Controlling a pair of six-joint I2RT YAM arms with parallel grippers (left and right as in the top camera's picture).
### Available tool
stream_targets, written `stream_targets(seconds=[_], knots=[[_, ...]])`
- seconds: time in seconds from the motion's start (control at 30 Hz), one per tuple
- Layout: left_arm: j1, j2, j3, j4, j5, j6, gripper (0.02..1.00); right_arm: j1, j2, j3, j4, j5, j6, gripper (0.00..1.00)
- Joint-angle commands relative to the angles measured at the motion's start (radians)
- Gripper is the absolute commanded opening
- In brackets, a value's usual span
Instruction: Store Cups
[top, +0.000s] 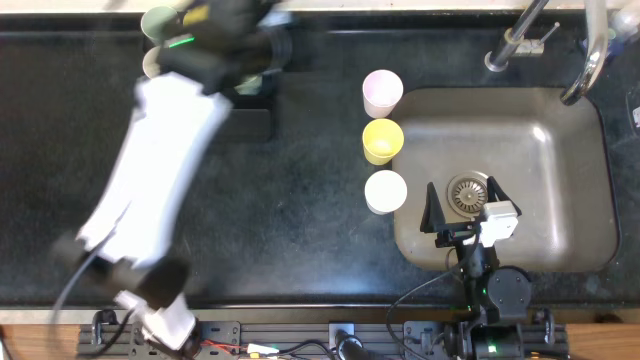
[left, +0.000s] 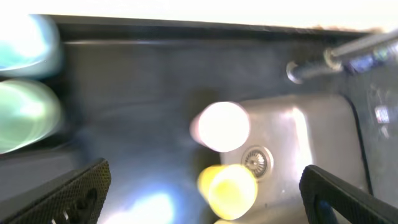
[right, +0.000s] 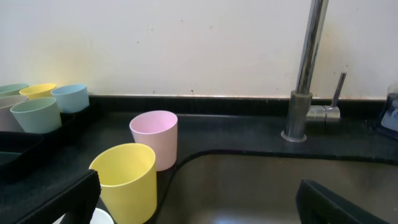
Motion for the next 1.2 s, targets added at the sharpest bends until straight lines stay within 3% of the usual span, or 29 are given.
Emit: stream_targets(seconds=[0.03,0.17,0.4,0.63,1.2], knots=[[-0.142,0.328,0.333,-0.102,-0.074,-0.056,0.998,-0.002,-0.008,-0.013,0.004,-0.006,0.003,0.998],[-0.155,0.467,0.473,-0.164,-0.082,-0.106,1.000,-0.001,-0.008,-0.013,0.004,-0.006,0.003,0.998],[-0.134,0.493,0.483,-0.238,-0.162,-0.225,1.000,-0.002,-0.008,-0.013,0.004,-0.006,0.003,0.998],[-0.124,0.584,0.483,-0.257,-0.074,-0.281,1.000,-0.001,-0.008,-0.014,0.004,-0.006,0.003,0.998],[-0.108,0.662,0.483,-0.248,-0.041,-0.314,1.000,-0.001,-0.008,-0.013,0.004,-0.006,0.003,0.998]])
